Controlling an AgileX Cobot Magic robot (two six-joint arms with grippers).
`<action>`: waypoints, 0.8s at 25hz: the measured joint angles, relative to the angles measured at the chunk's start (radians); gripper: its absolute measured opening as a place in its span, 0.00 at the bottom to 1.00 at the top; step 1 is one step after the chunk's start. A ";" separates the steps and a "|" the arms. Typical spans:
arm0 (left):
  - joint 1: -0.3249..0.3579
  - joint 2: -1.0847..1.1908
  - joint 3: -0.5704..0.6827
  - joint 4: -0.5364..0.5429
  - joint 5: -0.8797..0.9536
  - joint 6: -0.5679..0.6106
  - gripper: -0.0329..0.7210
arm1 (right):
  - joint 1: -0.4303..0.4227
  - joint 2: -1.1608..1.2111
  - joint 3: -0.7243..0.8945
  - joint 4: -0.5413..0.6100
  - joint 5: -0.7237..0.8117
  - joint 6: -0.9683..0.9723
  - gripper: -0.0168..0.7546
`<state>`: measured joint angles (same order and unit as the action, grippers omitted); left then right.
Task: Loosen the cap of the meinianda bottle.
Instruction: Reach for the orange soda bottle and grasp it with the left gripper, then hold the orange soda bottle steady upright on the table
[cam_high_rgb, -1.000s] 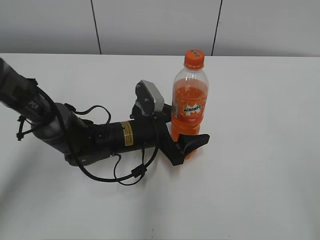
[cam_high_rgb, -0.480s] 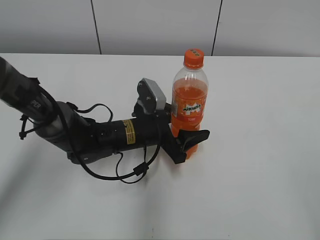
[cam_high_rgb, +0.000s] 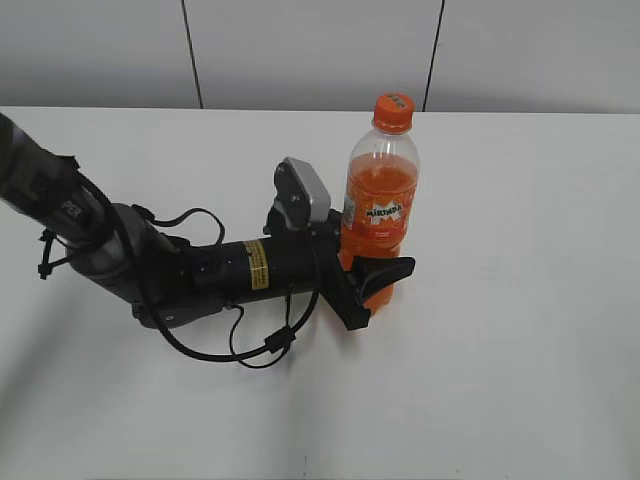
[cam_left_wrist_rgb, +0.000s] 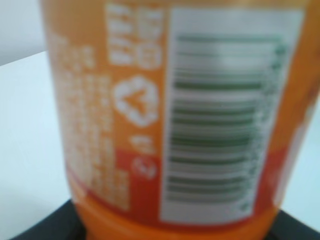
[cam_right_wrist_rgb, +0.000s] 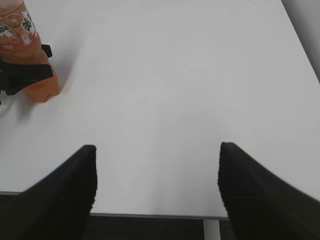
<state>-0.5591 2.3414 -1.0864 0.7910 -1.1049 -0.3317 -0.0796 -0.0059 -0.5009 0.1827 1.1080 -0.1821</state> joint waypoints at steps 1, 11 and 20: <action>0.004 0.002 0.000 0.004 -0.009 0.000 0.56 | 0.000 0.000 0.000 0.000 0.000 0.000 0.75; 0.131 -0.068 0.073 0.240 -0.042 0.007 0.56 | 0.000 0.000 0.000 0.000 0.000 0.000 0.75; 0.200 -0.201 0.181 0.346 -0.050 -0.027 0.56 | 0.000 0.000 0.000 0.000 0.000 0.000 0.75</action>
<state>-0.3596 2.1403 -0.9050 1.1369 -1.1553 -0.3590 -0.0796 -0.0059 -0.5009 0.1827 1.1080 -0.1821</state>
